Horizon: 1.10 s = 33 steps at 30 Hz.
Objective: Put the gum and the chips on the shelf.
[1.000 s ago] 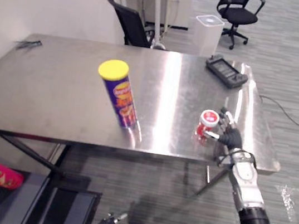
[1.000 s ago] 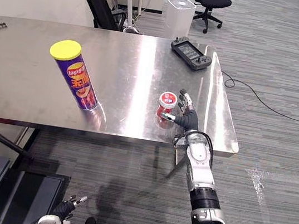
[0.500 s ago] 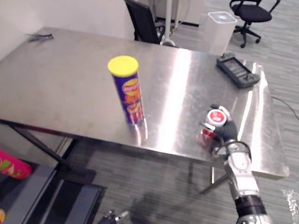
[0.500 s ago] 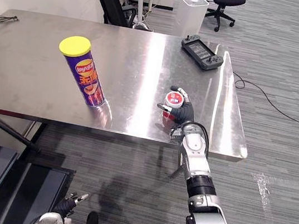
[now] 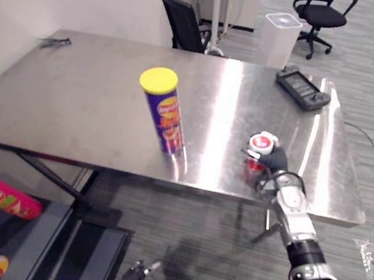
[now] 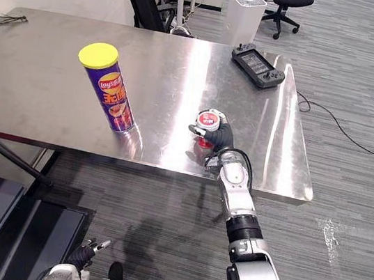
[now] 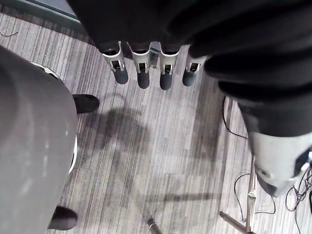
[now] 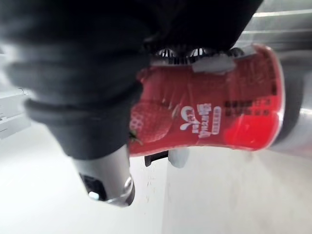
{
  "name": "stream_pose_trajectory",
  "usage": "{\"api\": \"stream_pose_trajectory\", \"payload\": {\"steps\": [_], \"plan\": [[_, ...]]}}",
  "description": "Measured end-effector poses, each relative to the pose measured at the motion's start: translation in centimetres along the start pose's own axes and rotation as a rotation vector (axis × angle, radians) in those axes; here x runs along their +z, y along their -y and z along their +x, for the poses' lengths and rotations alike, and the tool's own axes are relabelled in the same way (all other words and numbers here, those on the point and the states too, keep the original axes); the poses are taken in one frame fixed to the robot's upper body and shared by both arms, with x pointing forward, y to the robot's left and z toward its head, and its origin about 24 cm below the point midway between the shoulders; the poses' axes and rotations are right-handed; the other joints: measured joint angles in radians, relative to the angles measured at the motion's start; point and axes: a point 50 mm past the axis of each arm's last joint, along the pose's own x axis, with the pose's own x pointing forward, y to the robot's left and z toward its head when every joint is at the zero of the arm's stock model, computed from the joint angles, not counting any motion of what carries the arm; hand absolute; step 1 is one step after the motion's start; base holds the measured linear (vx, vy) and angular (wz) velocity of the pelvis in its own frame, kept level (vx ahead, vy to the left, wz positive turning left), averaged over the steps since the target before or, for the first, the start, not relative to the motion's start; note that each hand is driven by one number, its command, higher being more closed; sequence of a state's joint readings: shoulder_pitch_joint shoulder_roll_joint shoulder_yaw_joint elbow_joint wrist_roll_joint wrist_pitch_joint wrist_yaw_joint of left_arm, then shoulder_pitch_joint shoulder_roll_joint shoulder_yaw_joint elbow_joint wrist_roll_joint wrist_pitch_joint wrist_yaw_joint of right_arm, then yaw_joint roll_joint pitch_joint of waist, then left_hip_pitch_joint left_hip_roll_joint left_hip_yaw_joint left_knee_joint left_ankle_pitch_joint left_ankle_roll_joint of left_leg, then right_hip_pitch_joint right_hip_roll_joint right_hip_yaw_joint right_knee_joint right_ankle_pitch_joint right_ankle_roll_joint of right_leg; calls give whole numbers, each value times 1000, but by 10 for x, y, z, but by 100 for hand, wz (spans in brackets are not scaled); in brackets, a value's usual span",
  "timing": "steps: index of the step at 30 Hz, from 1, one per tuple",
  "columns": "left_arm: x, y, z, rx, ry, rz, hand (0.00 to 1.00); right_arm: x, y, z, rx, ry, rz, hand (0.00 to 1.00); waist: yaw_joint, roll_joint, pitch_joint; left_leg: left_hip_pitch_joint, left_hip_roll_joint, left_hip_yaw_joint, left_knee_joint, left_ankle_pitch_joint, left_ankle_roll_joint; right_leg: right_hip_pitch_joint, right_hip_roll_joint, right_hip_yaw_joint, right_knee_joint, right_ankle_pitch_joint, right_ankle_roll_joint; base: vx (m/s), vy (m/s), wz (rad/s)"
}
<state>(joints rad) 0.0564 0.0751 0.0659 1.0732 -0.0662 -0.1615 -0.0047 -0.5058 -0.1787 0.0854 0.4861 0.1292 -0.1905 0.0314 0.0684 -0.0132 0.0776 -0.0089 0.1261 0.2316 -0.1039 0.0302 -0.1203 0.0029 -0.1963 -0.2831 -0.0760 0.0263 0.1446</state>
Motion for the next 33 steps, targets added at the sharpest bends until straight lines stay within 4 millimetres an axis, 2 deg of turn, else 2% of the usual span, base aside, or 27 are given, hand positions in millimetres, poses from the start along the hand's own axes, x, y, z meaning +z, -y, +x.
{"api": "stream_pose_trajectory", "payload": {"steps": [2, 5, 8, 10, 12, 15, 17, 18, 21, 24, 27, 30, 33], "plan": [[0, 0, 0, 0, 0, 1, 0, 2, 1, 0, -3, 9, -2, 100, -2, 0, 0, 1, 0, 0, 0, 0, 0, 1, 0, 0, 0, 0, 0, 0, 0, 0], [0, 0, 0, 1, 2, 2, 0, 19, 10, -9, -42, 99, 11, 100, -4, -2, 1, 1, 0, -6, 1, 0, 0, 6, -1, -8, 0, 0, 0, 0, -8, 7], [0, -1, 0, 4, -1, 1, 0, 39, 30, -30, -110, 205, 0, 100, -14, -3, 2, 1, 6, -27, 7, 5, -1, 7, 0, -12, 21, 0, 0, 12, -3, 15], [-2, -2, -1, 8, -4, -3, 0, 55, 51, -48, -154, 280, -61, 100, -26, 0, 3, -6, 18, -31, 7, 11, 0, -30, 3, -3, 88, -1, 0, -8, 5, 2], [-4, -3, -2, 14, -10, -9, 0, 67, 64, -59, -189, 332, -98, 100, -38, 1, 4, -4, 23, -28, 7, 12, 2, -56, 2, 22, 138, -1, 0, -43, 36, -6], [-6, -7, -2, 29, -13, -25, 0, 76, 73, -73, -225, 389, -105, 100, -41, -9, 5, 7, 18, -13, 7, 14, 5, -69, -3, 67, 157, -3, -1, -54, 36, -19], [-6, -10, -3, 41, -11, -40, 0, 76, 72, -80, -215, 399, -93, 100, -40, -22, 4, 9, 10, -2, 1, 14, 6, -67, -10, 76, 144, -21, 0, -99, -15, -17], [-5, -13, -2, 50, -9, -49, 0, 77, 71, -84, -202, 406, -88, 100, -40, -34, 6, 7, 2, 1, 0, 16, 4, -65, -21, 78, 134, -54, -5, -109, -57, -5], [-8, -12, -3, 52, -15, -66, 0, 72, 80, -98, -230, 384, -83, 100, -44, -17, 3, 6, 16, -6, 0, 27, -3, -64, -2, 74, 136, -59, -1, -76, -47, 1], [-8, -12, -4, 47, -15, -66, 0, 71, 90, -111, -282, 370, -103, 100, -48, -17, 2, 5, 27, -10, 0, 32, -9, -65, 8, 71, 140, -59, -2, -25, -42, 2], [-11, -13, -5, 47, -21, -67, 0, 64, 97, -122, -319, 343, -88, 100, -65, -22, -2, 4, 30, -18, 0, 36, -8, -68, 8, 67, 156, -56, -10, 14, -8, 5], [-12, -15, -5, 50, -24, -81, 0, 55, 93, -130, -336, 312, -54, 100, -65, -26, -2, 7, 30, -24, 7, 42, -9, -89, 0, 68, 221, -87, -16, 31, -6, 6], [-12, -16, -5, 57, -27, -97, 0, 51, 82, -127, -302, 306, -19, 100, -62, -30, 5, -30, 30, -62, 34, 49, -9, -124, -15, 43, 315, -141, -31, -40, -49, 35]]}}
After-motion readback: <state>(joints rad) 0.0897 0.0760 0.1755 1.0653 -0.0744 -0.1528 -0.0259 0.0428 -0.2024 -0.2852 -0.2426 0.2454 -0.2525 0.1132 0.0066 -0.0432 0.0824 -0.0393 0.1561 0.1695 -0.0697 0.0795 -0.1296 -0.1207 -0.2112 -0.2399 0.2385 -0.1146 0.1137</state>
